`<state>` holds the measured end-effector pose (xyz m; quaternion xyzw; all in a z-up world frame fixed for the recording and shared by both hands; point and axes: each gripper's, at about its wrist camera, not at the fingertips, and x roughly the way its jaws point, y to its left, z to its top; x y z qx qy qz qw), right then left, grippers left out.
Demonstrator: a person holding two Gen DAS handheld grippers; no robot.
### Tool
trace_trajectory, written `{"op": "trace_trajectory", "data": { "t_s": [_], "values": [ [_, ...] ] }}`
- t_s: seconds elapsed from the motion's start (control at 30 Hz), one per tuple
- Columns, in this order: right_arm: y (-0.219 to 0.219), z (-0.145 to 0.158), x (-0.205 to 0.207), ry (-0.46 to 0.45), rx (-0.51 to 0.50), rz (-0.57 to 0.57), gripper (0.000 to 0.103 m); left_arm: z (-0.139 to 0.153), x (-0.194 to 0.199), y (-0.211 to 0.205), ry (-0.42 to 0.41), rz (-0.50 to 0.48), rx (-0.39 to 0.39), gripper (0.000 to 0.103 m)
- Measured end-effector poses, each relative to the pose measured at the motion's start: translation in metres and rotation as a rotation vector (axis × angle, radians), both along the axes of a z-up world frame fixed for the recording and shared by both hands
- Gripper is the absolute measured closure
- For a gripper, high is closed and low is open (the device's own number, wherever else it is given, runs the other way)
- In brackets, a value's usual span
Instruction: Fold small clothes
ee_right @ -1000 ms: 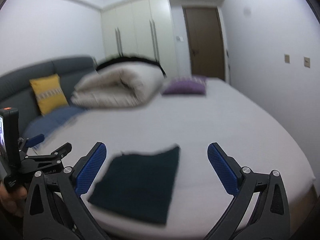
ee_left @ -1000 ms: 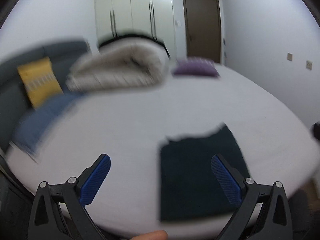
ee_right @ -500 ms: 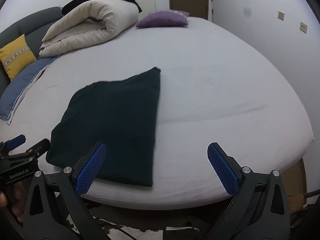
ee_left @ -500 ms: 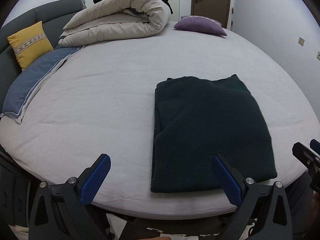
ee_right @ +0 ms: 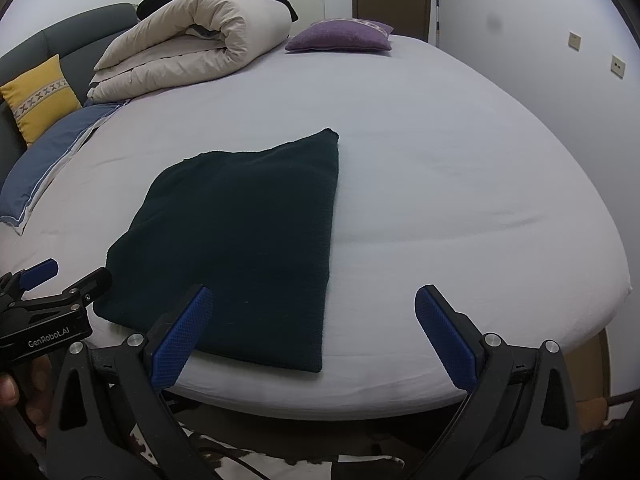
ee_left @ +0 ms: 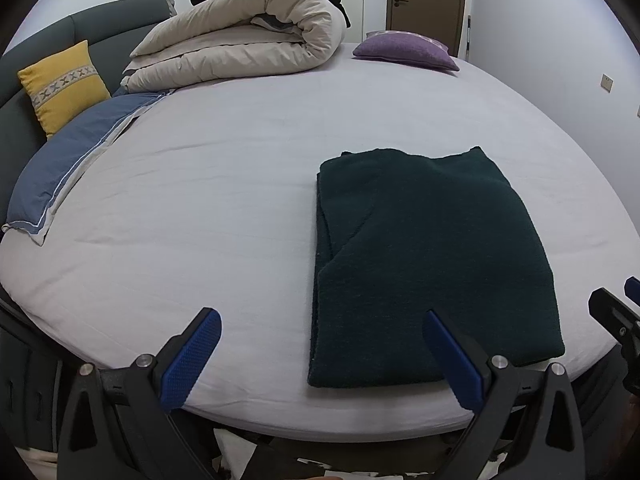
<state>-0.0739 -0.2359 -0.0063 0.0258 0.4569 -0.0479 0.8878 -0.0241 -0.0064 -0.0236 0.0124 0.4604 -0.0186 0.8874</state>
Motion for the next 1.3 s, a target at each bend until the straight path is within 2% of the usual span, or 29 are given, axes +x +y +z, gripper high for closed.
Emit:
{"op": "trace_trajectory", "data": {
  "t_s": [1.3],
  "values": [
    [0.011, -0.004, -0.003, 0.011, 0.019, -0.001, 0.000, -0.005, -0.003, 0.000, 0.002, 0.000, 0.002, 0.000]
  ]
}}
